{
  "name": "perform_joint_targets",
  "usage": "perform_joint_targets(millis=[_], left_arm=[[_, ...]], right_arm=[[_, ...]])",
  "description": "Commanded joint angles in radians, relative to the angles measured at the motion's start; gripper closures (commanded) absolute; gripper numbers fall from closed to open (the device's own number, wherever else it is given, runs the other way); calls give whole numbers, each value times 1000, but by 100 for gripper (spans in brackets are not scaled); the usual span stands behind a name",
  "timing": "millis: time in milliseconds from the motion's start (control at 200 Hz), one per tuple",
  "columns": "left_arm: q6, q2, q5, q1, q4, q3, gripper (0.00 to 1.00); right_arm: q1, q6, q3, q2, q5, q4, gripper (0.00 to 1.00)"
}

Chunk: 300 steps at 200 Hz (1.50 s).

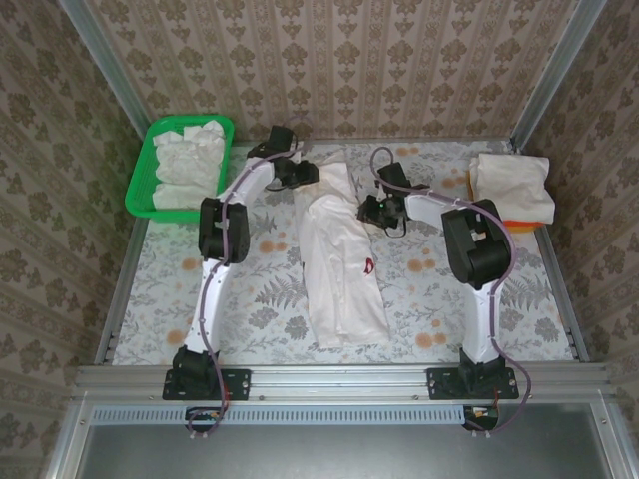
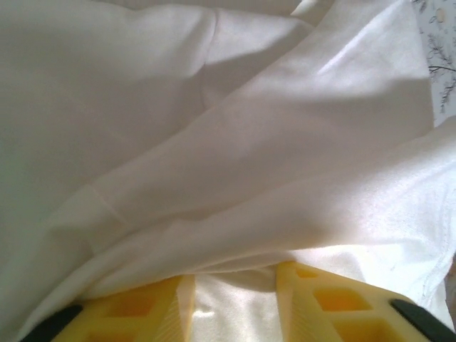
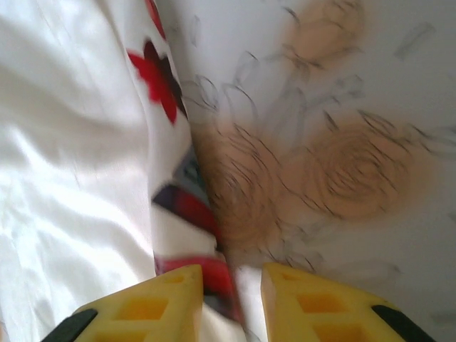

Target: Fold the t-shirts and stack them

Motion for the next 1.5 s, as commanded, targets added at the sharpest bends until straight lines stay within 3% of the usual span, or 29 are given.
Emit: perform_joint_targets(millis=[0,300,485,530,700,915,1040,1170,1495], left_arm=[[0,73,35,-7,-92,83,55],[11,-130,31,-20,-9,-49,21],[3,-331,18,-22,73,-217,1],[-1,-393,9,-20,110,-294,0],[-25,-645,-34,-7,263,-644,0],[-40,-933,-75,3,399,-1096,0],[-33,-1086,-113,1,422,-1332,0],[-45,-1195,-153,7,401,-1482,0],[-80,-1276,-187,19,429,-1599,0]], right_arm=[[-8,4,-62,-93,21,23,66],[2,-117,-287,-366,66,148,42],[61,-377,-439,-557,57,183,27],[87,-474,-464,-600,38,167,20],[270,-819,-564,-759,84,97,11],[490,-1127,-640,-852,-82,-63,19],[629,-1170,-645,-843,3,-170,19],[729,-1178,-666,-793,88,-165,19],[763,-1217,-657,-611,187,-142,26]])
